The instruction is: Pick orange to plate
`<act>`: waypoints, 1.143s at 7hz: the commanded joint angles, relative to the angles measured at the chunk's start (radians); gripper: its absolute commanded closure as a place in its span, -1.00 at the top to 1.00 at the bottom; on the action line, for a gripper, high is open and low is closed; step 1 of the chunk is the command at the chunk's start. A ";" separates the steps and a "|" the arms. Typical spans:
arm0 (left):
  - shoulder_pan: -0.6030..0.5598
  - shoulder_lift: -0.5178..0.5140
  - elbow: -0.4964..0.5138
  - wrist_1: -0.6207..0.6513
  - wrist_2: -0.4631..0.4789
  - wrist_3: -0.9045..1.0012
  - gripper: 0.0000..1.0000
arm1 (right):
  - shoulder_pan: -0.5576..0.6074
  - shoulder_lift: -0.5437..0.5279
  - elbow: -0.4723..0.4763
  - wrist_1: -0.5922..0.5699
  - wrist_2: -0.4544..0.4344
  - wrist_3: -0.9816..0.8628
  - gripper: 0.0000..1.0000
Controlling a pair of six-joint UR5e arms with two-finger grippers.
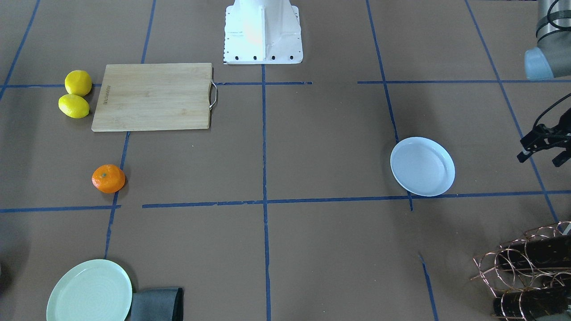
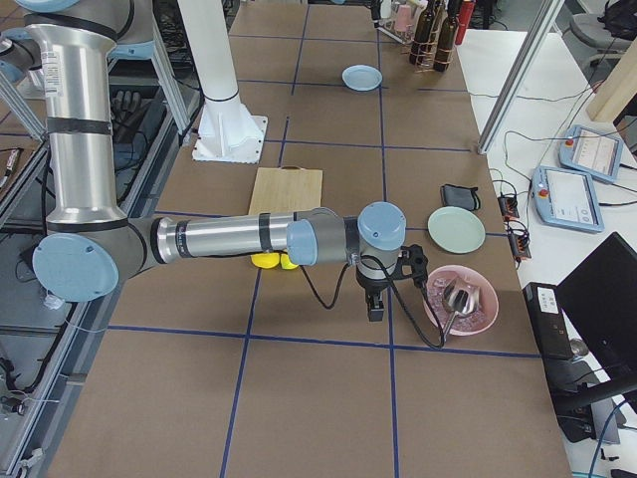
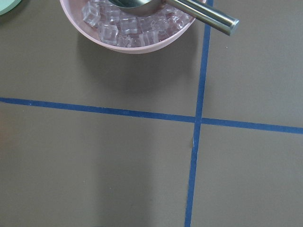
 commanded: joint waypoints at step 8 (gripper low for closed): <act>0.308 -0.002 0.021 -0.072 0.146 -0.276 1.00 | -0.003 0.008 0.003 0.000 0.000 0.017 1.00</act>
